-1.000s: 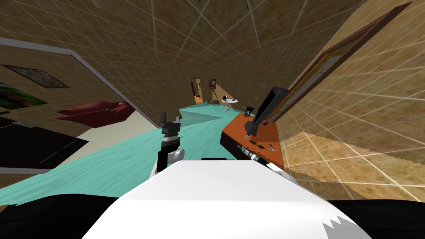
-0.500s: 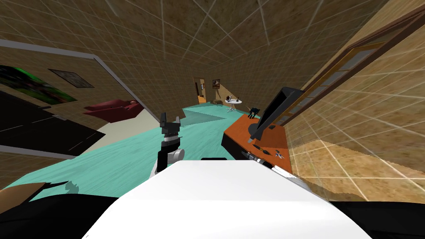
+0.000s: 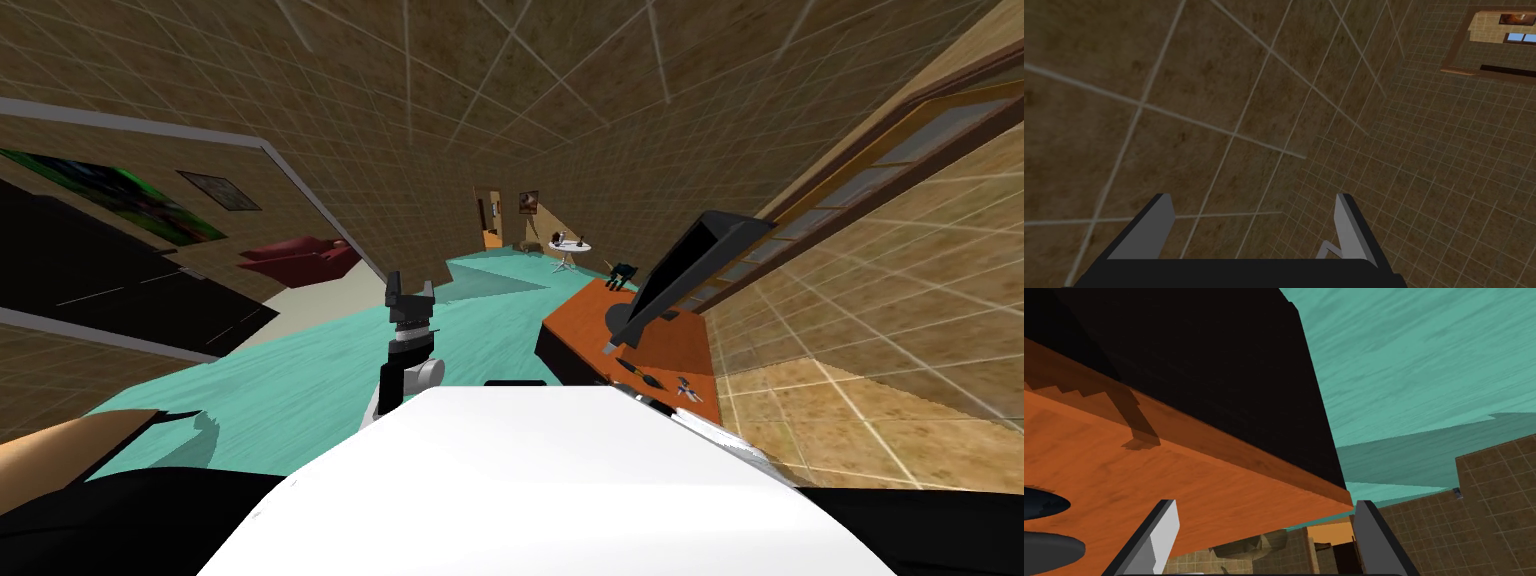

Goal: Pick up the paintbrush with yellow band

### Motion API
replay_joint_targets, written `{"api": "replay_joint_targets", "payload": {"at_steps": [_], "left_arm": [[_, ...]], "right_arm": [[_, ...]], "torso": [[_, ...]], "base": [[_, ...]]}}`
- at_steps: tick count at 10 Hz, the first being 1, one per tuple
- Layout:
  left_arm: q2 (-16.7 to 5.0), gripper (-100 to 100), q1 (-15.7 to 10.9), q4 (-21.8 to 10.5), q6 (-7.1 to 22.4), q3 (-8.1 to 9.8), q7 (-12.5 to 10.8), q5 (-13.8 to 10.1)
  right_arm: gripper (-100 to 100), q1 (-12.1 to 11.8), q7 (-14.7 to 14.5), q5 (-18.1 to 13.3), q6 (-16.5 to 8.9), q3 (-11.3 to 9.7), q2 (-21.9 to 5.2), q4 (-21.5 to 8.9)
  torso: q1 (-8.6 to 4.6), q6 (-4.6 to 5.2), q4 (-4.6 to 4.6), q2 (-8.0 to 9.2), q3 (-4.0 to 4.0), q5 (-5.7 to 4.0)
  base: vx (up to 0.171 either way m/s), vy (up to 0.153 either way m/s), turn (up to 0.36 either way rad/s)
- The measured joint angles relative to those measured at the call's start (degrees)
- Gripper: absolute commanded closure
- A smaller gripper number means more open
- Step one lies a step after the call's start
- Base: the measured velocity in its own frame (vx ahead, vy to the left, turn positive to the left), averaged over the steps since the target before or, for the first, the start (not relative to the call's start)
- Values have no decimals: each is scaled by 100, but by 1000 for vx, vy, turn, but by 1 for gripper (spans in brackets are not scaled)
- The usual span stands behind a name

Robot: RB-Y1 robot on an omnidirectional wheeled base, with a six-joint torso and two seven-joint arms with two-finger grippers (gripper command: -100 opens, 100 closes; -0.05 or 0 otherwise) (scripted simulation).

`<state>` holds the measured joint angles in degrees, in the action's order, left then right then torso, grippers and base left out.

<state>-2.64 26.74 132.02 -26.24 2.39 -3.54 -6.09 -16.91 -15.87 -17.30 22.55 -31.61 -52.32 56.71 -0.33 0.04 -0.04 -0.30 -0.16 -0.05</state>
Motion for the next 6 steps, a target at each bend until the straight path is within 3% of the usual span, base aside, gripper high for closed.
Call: {"api": "replay_joint_targets", "payload": {"at_steps": [4, 6], "left_arm": [[0, 0, 0, 0, 0, 0, 0, 0], [0, 0, 0, 0, 0, 0, 0, 0]], "right_arm": [[-100, 91, -203, -198, -157, -355, -338, -491], [-100, 184, -365, -309, -186, -479, -327, -878]], "torso": [[5, 1, 1, 5, 3, 1], [5, 3, 1, 5, 2, 0]], "base": [[54, -52, 75], [68, -73, 80]]}}
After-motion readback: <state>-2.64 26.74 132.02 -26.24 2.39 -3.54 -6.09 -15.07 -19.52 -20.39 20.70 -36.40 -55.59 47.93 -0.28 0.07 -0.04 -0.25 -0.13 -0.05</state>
